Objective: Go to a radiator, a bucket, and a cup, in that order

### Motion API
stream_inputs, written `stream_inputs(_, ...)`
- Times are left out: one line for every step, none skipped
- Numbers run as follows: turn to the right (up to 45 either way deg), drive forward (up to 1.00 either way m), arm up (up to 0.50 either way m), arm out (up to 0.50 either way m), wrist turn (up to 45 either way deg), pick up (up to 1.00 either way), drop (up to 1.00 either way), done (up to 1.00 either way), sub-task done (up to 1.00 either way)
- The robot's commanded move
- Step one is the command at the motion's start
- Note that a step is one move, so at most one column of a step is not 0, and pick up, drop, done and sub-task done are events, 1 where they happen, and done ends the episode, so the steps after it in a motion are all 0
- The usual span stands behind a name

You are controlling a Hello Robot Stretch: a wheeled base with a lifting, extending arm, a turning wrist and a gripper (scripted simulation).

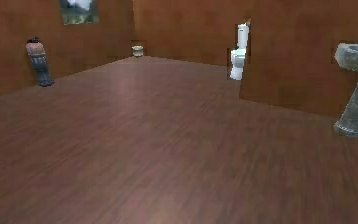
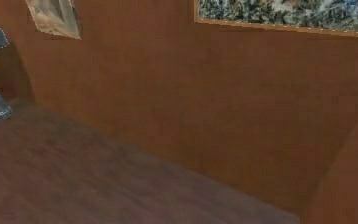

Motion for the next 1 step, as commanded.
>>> stream_inputs(27.0,0.0,0.0,0.0,0.0,0.0,0.0,0.0,0.0)
